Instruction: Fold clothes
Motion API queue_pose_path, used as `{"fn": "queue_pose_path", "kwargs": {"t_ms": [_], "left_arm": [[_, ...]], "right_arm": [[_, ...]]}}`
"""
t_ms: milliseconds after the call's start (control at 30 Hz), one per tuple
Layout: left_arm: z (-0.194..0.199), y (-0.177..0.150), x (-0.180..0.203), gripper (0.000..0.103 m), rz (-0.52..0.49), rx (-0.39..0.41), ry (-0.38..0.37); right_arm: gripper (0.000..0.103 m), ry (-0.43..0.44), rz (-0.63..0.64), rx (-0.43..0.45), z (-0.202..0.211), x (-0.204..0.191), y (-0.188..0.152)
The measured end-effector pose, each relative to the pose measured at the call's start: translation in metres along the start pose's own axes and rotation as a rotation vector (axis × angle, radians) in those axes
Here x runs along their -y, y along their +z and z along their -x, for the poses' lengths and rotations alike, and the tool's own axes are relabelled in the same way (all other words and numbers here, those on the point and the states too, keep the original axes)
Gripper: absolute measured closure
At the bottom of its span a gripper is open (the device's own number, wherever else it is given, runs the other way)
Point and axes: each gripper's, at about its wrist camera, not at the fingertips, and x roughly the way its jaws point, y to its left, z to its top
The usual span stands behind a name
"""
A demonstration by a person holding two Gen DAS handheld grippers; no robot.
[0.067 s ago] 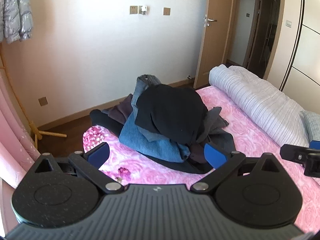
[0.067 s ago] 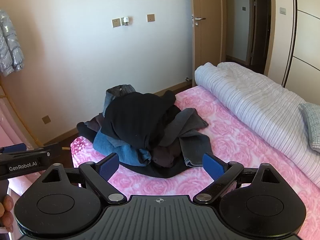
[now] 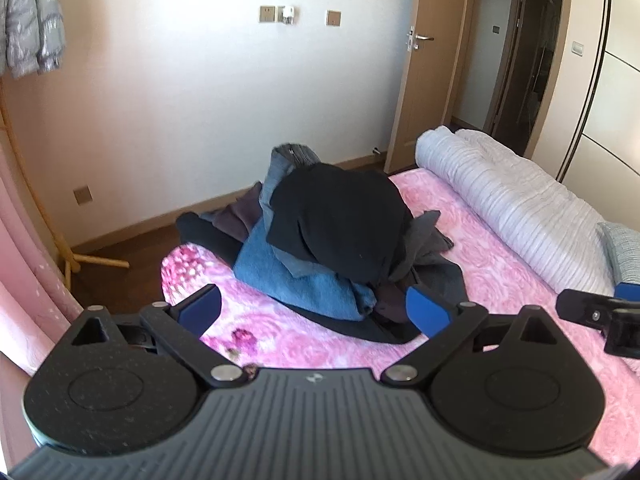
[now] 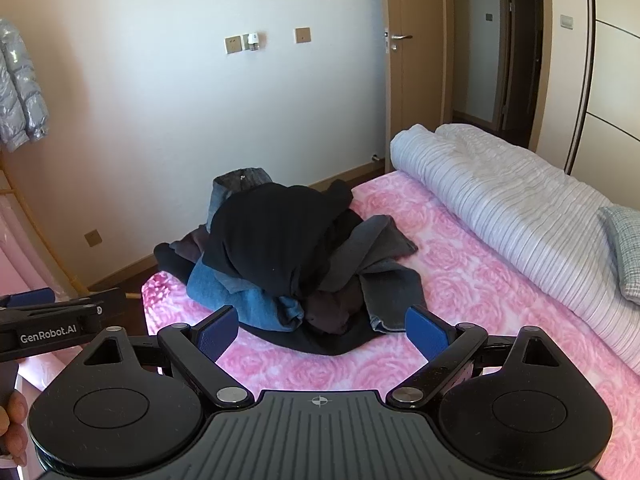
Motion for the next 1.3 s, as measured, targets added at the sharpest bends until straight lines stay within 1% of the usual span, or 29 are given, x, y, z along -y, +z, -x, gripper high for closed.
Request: {"fn": "queue_pose_path", "kwargs": {"t_ms": [133,233,300,367,600,833,1300], "left_arm": [[0.005,-0.012,0.000,0.006,0.019,0.009,-0.015],[0.009,-0.020,0.000,0.006,0.032,0.013,-0.025],[0.007,-0.018,0.001,0.006,0.035,-0.011,-0.028],[-0.003,-0.009,-0.009,0.006,0.047,-0.040,-0.048],[0.002,-0.008,-0.010,0.006,0.045,-0.043,-0.043],[0.003,-0.006,-0.010,0.006,0.054,-0.051,-0.057],[0.001,-0.009,-0.011,0.006,0.047,-0.057,-0.056]], "right_arm": [[0.010,-0.014,0.008,0.006,0.000,0.002,0.001],[0.010,-0.024,0.009,0.010,-0.006,-0.007,-0.003],[0.010,-0.029,0.011,0.011,-0.013,-0.019,-0.006],[0.010,-0.030,0.006,0.012,-0.017,-0.028,-0.011],[0.010,-0.028,0.003,0.009,-0.027,-0.044,-0.019],[0.010,-0.017,-0.001,0.002,-0.028,-0.042,-0.020],[0.010,-0.012,-0.007,-0.013,-0.027,-0.035,-0.021]]}}
